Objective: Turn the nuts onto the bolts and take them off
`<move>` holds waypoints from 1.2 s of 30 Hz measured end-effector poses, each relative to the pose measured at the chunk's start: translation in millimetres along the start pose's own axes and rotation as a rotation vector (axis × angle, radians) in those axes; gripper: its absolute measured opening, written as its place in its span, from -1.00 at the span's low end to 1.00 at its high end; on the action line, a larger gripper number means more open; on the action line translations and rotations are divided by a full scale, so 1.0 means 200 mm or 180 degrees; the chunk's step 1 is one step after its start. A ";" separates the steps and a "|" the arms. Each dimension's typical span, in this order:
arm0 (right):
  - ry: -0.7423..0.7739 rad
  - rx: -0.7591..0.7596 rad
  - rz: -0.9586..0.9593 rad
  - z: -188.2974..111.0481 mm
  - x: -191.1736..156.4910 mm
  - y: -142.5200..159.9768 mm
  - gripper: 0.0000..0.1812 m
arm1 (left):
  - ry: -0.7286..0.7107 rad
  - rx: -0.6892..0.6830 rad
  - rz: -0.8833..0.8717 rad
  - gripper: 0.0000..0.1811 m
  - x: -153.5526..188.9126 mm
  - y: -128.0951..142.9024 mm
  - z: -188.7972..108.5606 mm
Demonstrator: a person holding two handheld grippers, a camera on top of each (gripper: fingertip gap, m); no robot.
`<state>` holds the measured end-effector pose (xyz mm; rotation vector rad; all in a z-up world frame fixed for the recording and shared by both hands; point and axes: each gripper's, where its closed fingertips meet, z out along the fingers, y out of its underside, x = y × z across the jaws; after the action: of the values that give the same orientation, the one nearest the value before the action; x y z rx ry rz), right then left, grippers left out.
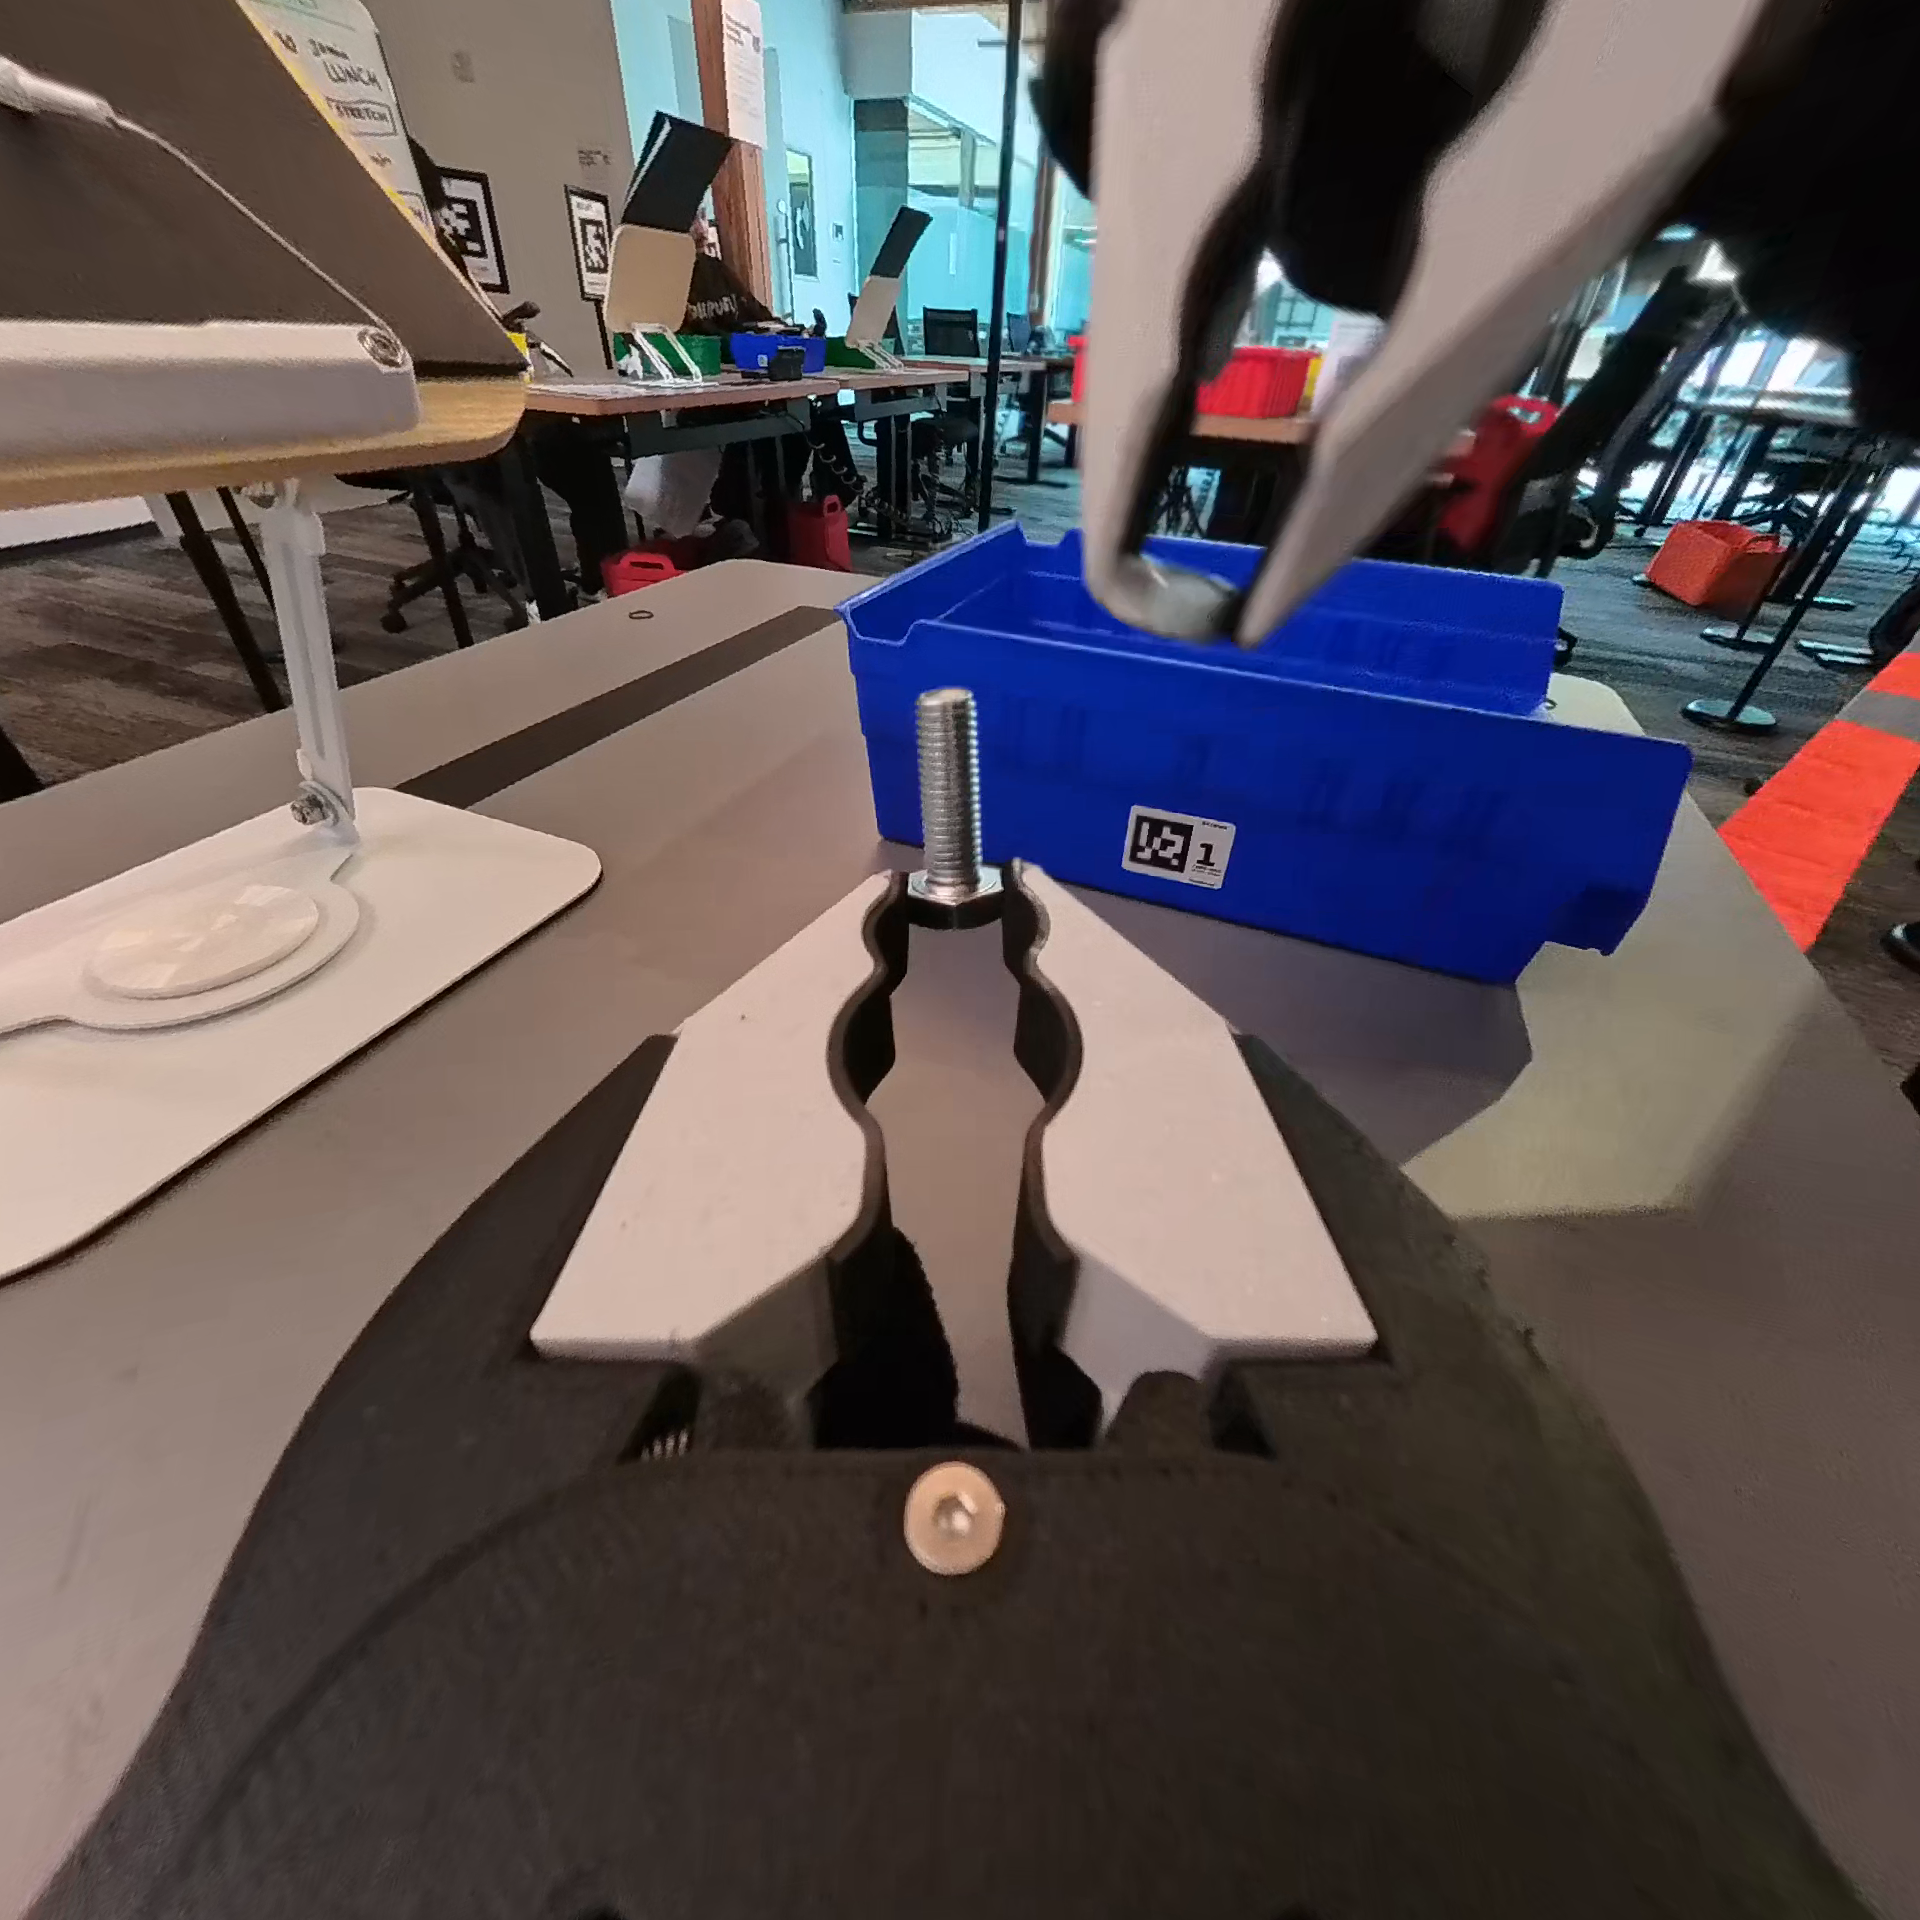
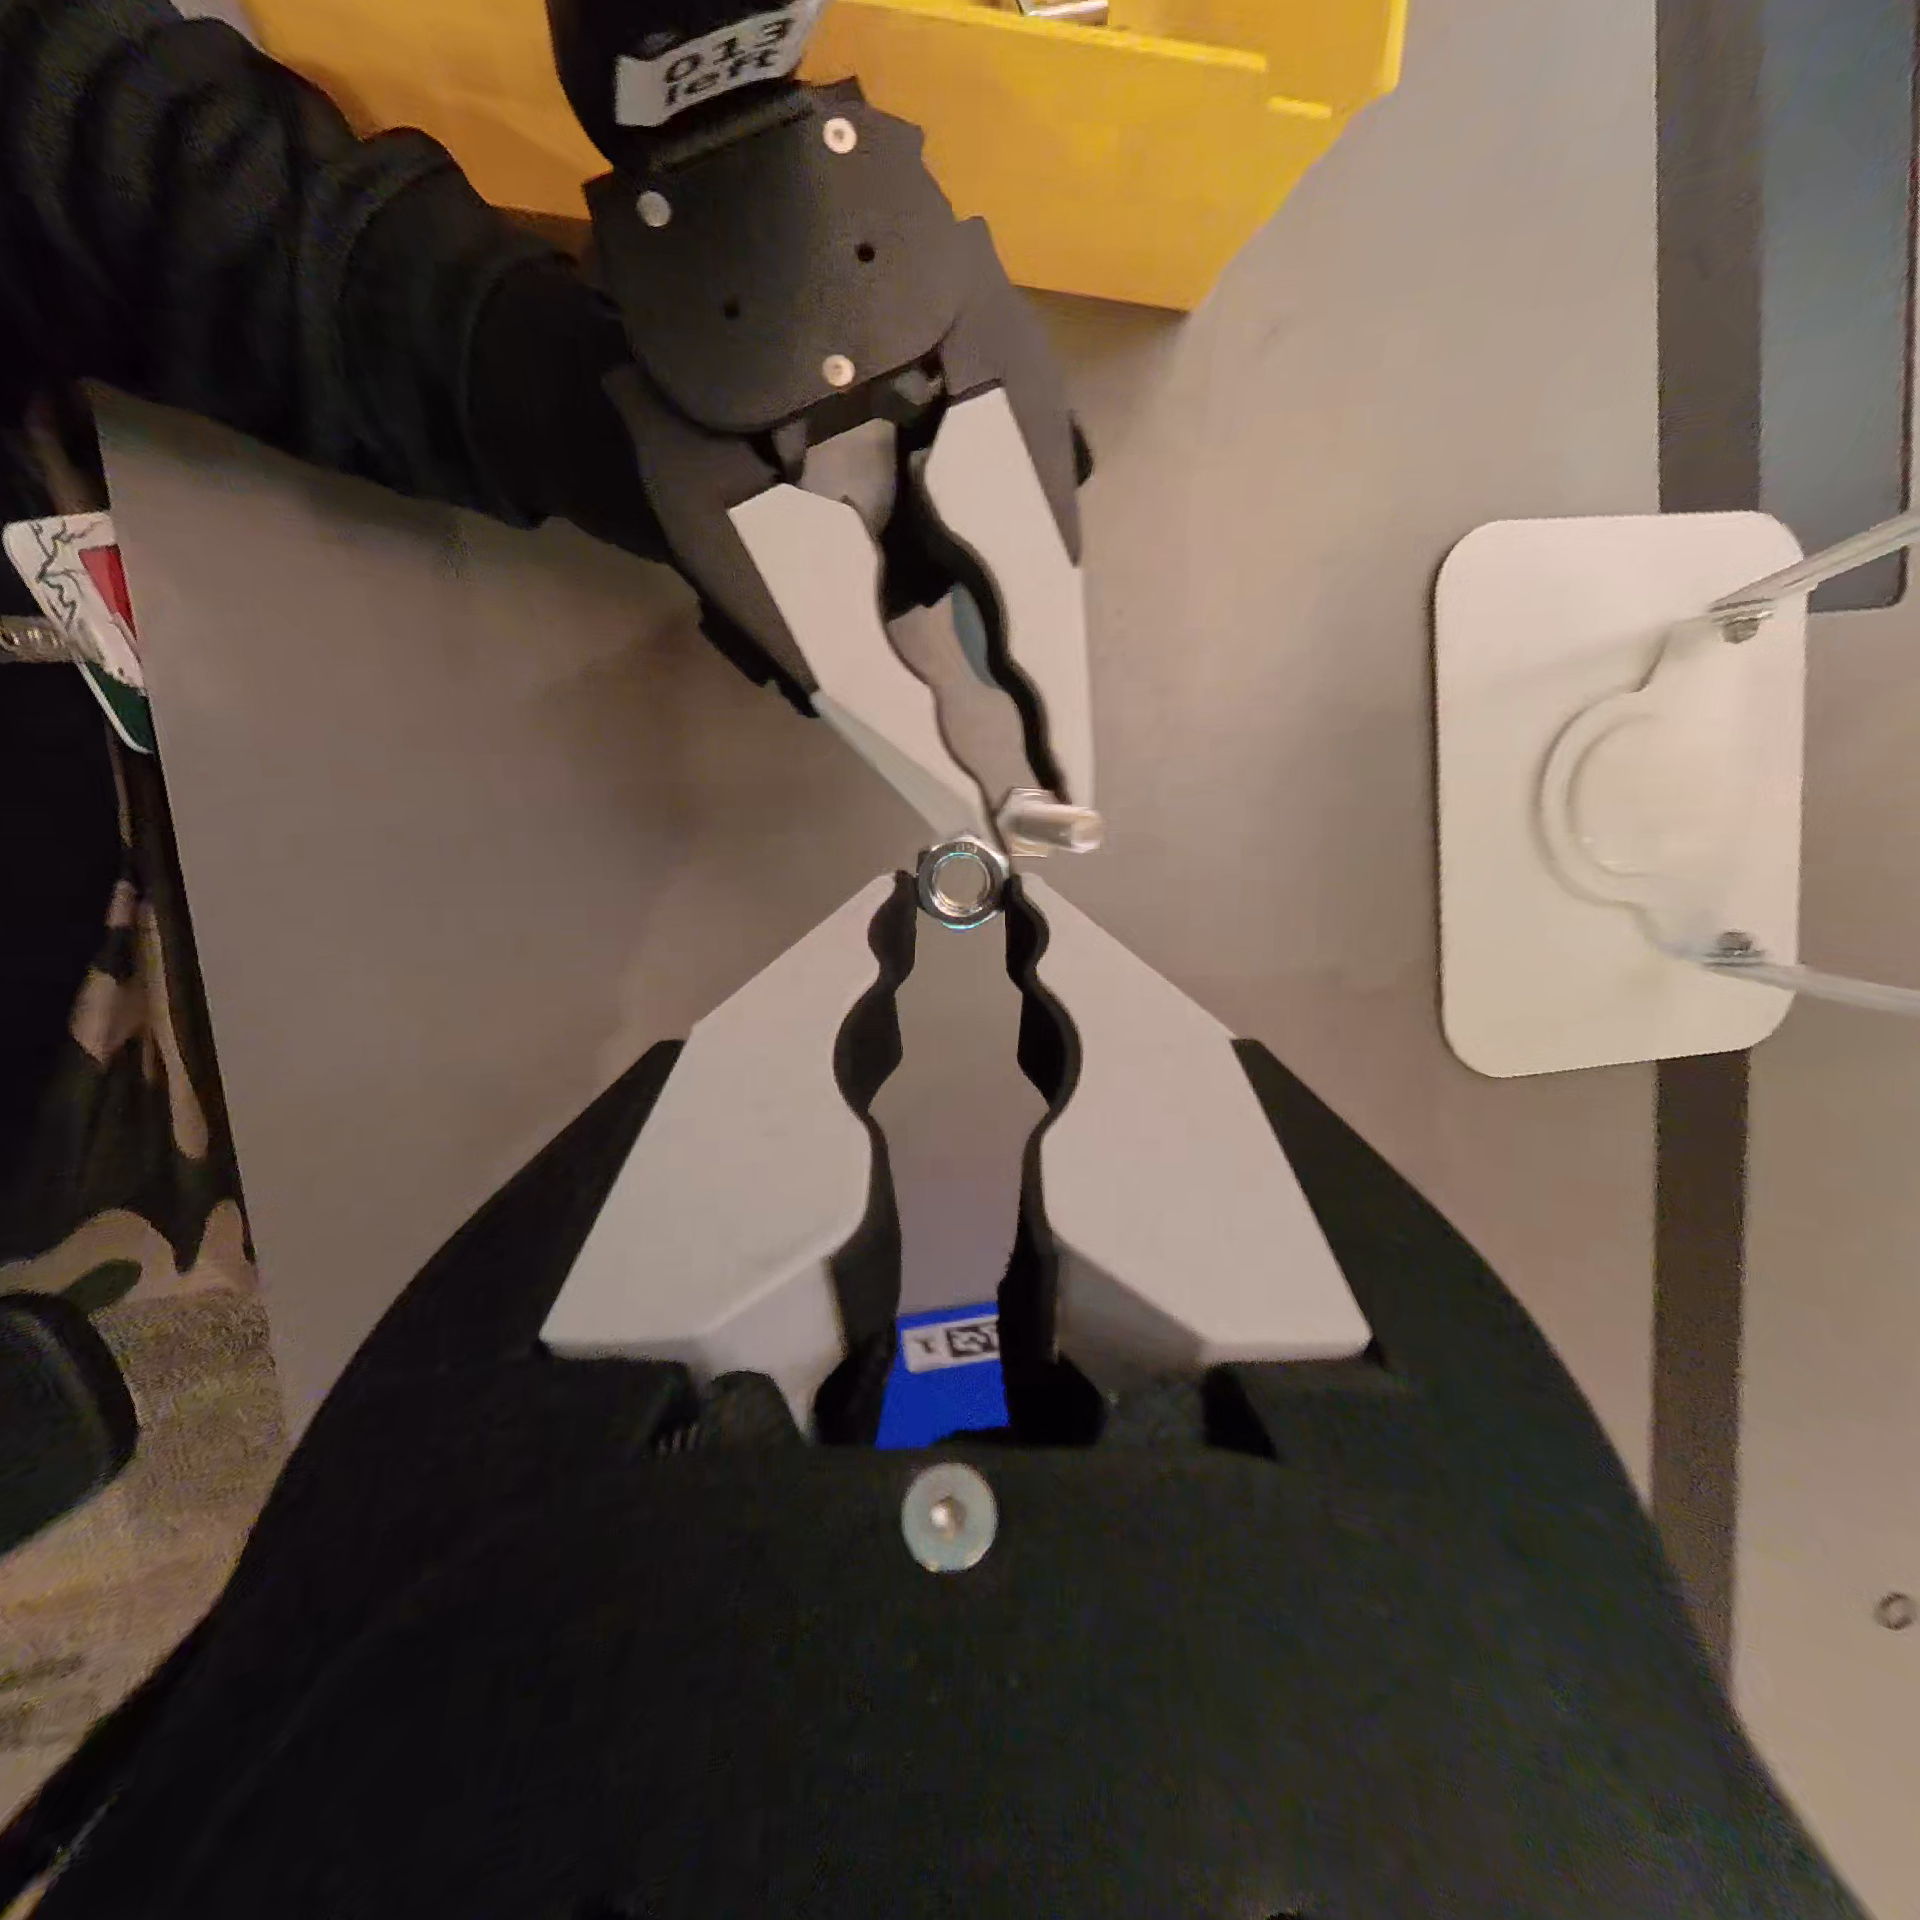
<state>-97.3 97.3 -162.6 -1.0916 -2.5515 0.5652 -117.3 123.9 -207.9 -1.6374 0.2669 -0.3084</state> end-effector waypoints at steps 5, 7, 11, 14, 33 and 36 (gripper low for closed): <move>-0.0163 -0.0097 -0.0186 -0.01 0.12 -0.02 -0.83 | 0.0035 0.0036 0.0044 -0.83 0.02 -0.02 -0.01; -0.0306 -0.0078 -0.0222 0.01 0.12 -0.03 -0.83 | 0.0035 0.0036 0.0062 -0.83 0.02 -0.02 0.00; -0.0449 -0.0206 -0.0291 0.06 0.11 0.00 -0.83 | 0.0051 0.0051 0.0112 -0.83 0.03 -0.03 -0.01; -0.0479 -0.0231 -0.0347 0.07 0.10 0.00 -0.83 | 0.0035 0.0019 0.0165 -0.83 0.04 -0.02 0.00; -0.0661 -0.0447 -0.0320 0.07 0.08 0.03 -0.83 | -0.0036 -0.0079 0.0334 -0.83 0.05 -0.01 0.01; -0.0608 -0.0433 -0.0152 0.07 0.08 0.05 -0.83 | -0.0044 -0.0109 0.0355 -0.83 0.06 0.00 0.01</move>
<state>-107.6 111.5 -177.7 -1.0632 -2.8096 0.5124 -105.6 121.9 -208.2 -1.6507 0.3534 -0.2090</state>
